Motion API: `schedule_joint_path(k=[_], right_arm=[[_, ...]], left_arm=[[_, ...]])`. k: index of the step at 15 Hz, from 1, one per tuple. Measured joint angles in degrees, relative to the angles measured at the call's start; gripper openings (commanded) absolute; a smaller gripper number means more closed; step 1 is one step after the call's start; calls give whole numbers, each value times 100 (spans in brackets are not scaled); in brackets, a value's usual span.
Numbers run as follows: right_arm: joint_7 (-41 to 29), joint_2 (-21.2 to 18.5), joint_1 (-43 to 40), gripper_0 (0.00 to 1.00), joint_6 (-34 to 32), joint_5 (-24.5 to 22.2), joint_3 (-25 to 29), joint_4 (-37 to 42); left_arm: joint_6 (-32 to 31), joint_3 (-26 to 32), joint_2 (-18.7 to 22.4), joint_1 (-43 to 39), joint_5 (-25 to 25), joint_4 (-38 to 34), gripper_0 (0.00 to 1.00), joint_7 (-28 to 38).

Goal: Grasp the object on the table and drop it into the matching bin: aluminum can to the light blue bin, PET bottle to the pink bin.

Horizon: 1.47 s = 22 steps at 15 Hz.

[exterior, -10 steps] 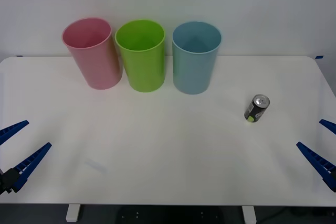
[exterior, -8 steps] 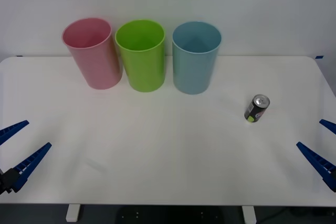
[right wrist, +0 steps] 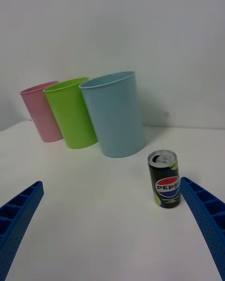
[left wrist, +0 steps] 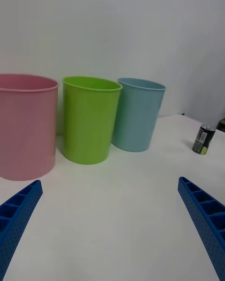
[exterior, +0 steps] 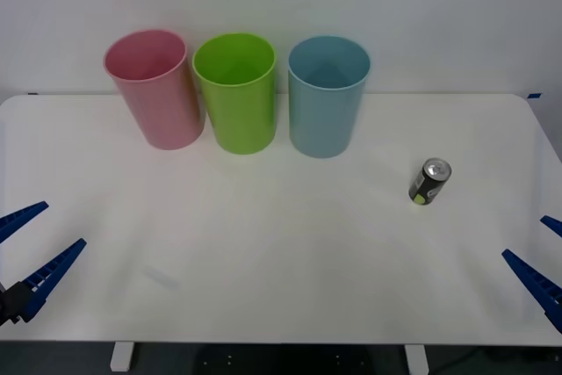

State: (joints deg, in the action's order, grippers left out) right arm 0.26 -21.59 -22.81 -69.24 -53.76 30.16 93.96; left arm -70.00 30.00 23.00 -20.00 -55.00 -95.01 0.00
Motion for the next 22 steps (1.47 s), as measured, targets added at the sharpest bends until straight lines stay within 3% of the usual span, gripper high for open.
schedule_joint_path(k=[9,14,19,22], right_arm=[[601,-2,-24,100,369,-2,-296,-395],[1631,-3,-33,100,1119,34,-698,-422],[1840,-1,85,100,1929,179,-1239,-435],[1908,5,456,100,1977,180,-1334,-876]], left_arm=[[0,0,0,0,0,0,100,0],[0,0,0,0,0,0,100,0],[0,0,0,0,0,0,100,0],[0,0,0,0,0,0,100,0]])
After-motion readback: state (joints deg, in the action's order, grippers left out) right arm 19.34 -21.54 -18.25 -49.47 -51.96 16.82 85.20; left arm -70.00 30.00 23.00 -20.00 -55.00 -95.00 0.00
